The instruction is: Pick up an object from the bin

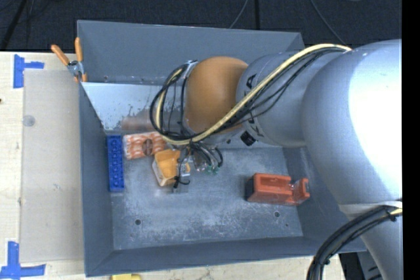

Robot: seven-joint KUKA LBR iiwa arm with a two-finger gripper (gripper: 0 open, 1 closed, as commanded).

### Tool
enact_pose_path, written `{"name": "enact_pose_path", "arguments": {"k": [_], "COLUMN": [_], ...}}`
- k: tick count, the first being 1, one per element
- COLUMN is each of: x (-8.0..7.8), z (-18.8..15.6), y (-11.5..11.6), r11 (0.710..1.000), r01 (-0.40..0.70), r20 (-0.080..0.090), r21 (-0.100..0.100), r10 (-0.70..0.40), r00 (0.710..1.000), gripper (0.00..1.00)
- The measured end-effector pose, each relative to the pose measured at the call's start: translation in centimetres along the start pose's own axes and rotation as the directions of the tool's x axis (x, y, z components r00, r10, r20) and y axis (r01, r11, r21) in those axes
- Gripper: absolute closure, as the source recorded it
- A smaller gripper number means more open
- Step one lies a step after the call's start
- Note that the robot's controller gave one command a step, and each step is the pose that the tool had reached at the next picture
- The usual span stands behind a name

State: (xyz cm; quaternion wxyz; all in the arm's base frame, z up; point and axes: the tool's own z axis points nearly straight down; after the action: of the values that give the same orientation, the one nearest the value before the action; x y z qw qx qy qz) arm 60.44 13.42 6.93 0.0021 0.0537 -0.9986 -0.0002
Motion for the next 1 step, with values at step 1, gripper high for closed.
{"name": "enact_pose_path", "arguments": {"k": [1], "x": [0.07], "z": [-0.25], "y": [-0.01], "r11": [1.000], "r01": [-0.001], "r20": [-0.002], "r21": [0.000], "r10": [0.001], "r00": [1.000], "gripper": [1.00]}}
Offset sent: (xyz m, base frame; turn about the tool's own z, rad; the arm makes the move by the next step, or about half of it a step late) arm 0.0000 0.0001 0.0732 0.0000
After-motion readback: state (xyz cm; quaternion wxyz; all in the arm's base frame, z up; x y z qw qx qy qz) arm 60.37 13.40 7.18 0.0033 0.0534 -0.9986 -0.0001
